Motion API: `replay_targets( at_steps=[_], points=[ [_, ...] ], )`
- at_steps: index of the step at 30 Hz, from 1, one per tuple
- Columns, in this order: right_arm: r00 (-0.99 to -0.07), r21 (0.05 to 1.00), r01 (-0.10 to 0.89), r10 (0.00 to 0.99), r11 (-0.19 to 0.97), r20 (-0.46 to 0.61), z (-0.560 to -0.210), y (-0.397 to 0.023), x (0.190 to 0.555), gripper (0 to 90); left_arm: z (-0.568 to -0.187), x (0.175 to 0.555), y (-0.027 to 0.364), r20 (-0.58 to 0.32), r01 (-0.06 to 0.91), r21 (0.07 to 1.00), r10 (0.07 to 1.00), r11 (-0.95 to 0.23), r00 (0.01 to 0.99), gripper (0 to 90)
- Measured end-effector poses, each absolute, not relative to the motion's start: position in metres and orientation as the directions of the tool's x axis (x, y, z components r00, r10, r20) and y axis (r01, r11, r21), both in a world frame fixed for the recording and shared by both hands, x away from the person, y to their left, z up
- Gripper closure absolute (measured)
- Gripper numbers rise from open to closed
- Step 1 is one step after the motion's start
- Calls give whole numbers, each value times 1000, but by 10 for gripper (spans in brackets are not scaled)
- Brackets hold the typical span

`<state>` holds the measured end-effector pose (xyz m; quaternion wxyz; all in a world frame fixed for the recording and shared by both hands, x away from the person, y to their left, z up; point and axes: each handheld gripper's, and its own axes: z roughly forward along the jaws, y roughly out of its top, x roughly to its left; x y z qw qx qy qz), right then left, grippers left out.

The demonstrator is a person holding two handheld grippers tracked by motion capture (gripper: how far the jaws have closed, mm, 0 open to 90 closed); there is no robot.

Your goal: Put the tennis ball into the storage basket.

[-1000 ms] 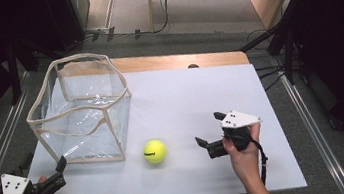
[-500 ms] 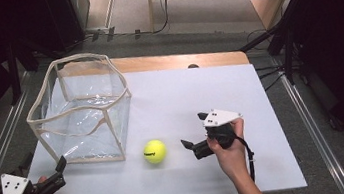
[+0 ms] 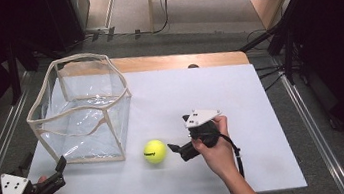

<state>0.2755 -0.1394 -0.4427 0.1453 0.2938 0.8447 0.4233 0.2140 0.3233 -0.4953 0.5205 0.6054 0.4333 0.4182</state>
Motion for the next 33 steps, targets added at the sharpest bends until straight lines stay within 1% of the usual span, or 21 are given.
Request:
replay_targets(
  at_steps=[16, 32, 33],
  points=[
    [-846, 728, 368, 534, 579, 4, -446, -104, 287, 0, -495, 214, 323, 56, 91, 992, 960, -84, 274, 68],
    [-892, 626, 376, 449, 683, 46, -455, -79, 300, 0, -495, 214, 323, 56, 91, 992, 960, -84, 273, 68],
    [-896, 609, 376, 442, 698, 47, -455, -75, 301, 26, -495, 214, 323, 56, 90, 992, 960, -84, 273, 68]
  ],
)
